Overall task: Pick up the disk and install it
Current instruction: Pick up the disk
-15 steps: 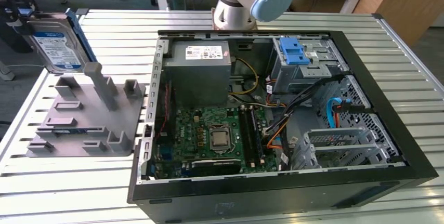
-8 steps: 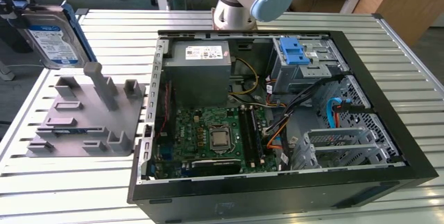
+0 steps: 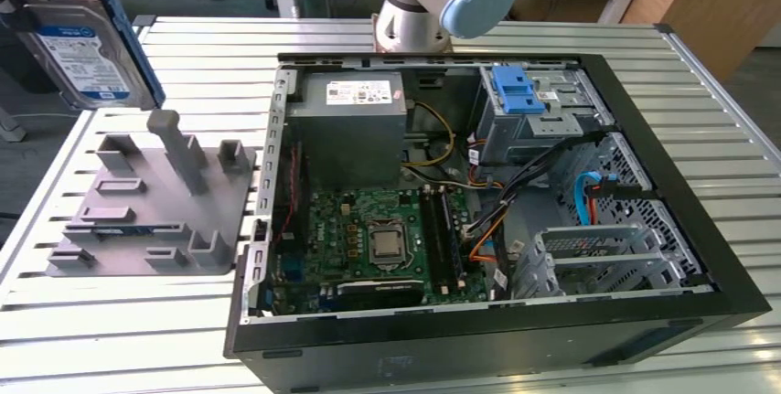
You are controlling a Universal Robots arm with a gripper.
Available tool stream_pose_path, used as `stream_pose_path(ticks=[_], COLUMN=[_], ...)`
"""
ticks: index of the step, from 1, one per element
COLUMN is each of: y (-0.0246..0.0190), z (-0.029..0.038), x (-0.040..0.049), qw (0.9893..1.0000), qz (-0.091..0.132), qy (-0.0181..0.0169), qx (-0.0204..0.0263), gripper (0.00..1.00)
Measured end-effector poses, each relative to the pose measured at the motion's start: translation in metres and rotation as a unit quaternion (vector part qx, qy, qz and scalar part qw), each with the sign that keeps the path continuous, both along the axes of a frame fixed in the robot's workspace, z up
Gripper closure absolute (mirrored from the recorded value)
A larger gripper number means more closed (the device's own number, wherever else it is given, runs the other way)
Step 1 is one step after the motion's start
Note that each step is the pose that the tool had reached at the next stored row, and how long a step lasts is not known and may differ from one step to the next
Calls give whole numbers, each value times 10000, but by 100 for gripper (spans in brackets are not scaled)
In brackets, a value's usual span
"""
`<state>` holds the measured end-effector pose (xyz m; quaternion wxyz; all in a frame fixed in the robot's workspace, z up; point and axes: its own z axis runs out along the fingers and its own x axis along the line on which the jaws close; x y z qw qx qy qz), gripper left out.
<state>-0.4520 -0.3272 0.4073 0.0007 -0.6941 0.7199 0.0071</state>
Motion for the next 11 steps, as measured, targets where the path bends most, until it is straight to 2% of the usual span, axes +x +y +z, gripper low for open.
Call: stream_pose_path(ticks=[4,11], y=[0,0], z=[125,305], x=[0,1], qw=[10000,10000], qz=[0,0], qy=[0,0], qx=[0,0], gripper=[64,64])
